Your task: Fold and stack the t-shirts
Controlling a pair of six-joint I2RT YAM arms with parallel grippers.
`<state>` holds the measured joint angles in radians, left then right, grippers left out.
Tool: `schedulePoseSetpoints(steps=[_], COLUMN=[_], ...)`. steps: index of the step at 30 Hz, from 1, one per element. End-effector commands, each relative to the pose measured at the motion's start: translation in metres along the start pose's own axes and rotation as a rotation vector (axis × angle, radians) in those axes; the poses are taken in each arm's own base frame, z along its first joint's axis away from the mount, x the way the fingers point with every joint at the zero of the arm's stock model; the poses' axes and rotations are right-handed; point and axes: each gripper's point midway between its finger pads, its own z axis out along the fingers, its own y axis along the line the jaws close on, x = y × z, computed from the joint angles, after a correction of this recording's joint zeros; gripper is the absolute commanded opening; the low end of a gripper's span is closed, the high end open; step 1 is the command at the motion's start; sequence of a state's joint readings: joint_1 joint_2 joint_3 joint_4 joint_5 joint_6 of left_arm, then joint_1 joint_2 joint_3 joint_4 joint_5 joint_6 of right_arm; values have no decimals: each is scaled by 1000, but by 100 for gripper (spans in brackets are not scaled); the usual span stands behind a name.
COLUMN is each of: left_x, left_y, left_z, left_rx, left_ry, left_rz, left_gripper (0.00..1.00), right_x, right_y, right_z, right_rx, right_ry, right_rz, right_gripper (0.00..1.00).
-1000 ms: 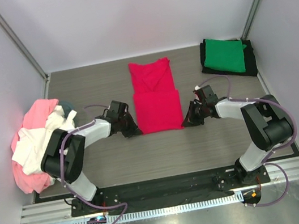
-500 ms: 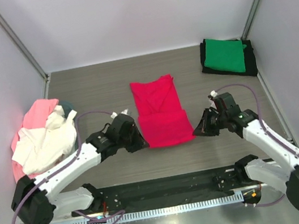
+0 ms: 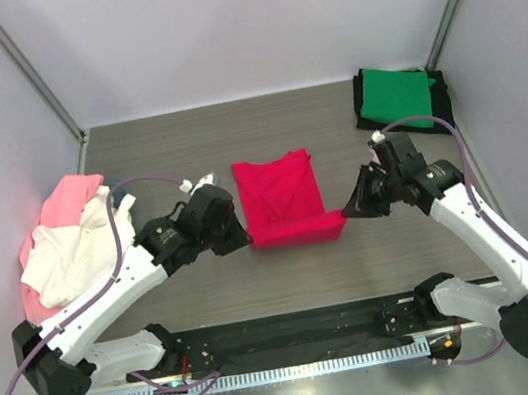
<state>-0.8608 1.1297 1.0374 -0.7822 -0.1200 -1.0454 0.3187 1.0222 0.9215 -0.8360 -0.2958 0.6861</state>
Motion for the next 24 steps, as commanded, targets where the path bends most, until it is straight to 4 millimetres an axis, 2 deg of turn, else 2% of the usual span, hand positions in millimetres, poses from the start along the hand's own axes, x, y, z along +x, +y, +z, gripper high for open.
schedulePoseSetpoints(steps=[1,4,5,7,8,9,10,11,12,13,14,15,17,18,19,20,21,22,23,24], left_x=[-22,-40,-55,-65,-78,-84,-89,-100,-110,-113,-124,-134,-147,-150,-165,-169,-175,-186,-190,-193], left_y=[11,11,12,16,14,16,17,21,12,16,20,12,21,22,17,28,29,25,36,40], left_z=[1,11,12,22,22,30,34,36,34,46,49,49,65,70,71,88,94,99,118,128], left_rx=[-81,-86,-82,-100,-89,-104,-109,-119,-87,-107,-112,-90,-116,-116,-100,-129,-128,-113,-137,-142], left_ry=[-30,-16,-32,-12,-22,-11,-6,-12,-14,9,4,1,17,28,8,34,38,36,63,76], left_rz=[33,8,-17,-18,-37,-40,-28,-44,-47,-43,-56,-57,-68,-75,-79,-95,-102,-110,-131,-141], left_gripper=[0,0,0,0,0,0,0,0,0,0,0,0,0,0,0,0,0,0,0,0], right_x=[-34,-54,-59,-77,-83,-91,-103,-109,-115,-128,-132,-139,-156,-159,-170,-177,-179,-190,-196,-198], right_y=[9,17,19,26,28,30,40,38,40,47,45,45,53,47,54,52,46,50,50,39], right_z=[-4,6,9,17,21,24,21,33,37,37,48,54,57,73,74,81,98,102,109,131], right_rx=[51,73,80,93,100,102,85,103,104,92,106,110,95,114,102,105,122,112,113,132], right_ry=[-69,-65,-66,-72,-70,-76,-95,-74,-73,-93,-71,-70,-89,-59,-77,-74,-45,-59,-60,-23], right_rz=[-63,-84,-92,-109,-109,-115,-125,-116,-116,-126,-119,-117,-119,-109,-113,-103,-89,-92,-84,-66], right_gripper=[1,1,1,1,1,1,1,1,1,1,1,1,1,1,1,1,1,1,1,1])
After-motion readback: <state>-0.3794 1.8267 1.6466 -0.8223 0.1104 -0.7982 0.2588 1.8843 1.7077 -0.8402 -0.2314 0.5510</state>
